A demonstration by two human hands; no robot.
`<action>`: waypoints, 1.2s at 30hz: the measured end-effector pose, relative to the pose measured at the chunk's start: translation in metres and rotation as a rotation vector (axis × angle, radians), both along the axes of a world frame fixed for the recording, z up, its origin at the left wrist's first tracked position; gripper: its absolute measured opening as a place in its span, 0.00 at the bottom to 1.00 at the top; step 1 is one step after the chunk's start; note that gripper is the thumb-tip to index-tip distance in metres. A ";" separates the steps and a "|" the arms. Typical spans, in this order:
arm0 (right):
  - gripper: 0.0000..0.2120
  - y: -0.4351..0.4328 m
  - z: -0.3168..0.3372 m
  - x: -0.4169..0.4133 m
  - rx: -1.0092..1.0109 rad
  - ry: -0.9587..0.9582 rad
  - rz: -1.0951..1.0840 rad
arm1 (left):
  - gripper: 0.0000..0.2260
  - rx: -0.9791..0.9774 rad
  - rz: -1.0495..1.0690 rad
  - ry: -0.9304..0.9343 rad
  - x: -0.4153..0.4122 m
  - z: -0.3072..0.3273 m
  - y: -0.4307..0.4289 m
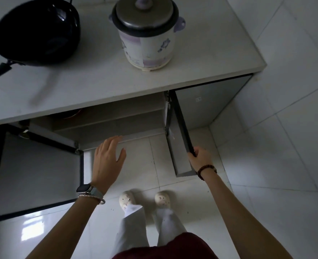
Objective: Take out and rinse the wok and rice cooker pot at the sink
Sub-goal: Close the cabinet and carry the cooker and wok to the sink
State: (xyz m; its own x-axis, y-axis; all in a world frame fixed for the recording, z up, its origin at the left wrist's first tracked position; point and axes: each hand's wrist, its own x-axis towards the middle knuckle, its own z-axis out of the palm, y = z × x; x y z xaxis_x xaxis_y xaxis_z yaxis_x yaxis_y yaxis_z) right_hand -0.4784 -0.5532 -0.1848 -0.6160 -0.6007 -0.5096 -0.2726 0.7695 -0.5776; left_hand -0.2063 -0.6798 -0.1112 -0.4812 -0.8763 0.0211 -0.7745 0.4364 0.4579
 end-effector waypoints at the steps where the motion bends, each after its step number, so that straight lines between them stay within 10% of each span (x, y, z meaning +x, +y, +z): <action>1: 0.11 -0.004 0.003 0.005 0.009 -0.017 0.000 | 0.18 0.002 0.021 0.007 0.004 0.001 -0.003; 21: 0.10 -0.180 0.029 0.171 -0.270 -1.184 -0.753 | 0.17 -0.026 0.210 0.100 0.157 0.003 -0.119; 36: 0.27 -0.303 0.040 0.175 -0.307 -1.316 -0.844 | 0.17 0.056 0.295 0.092 0.167 -0.017 -0.183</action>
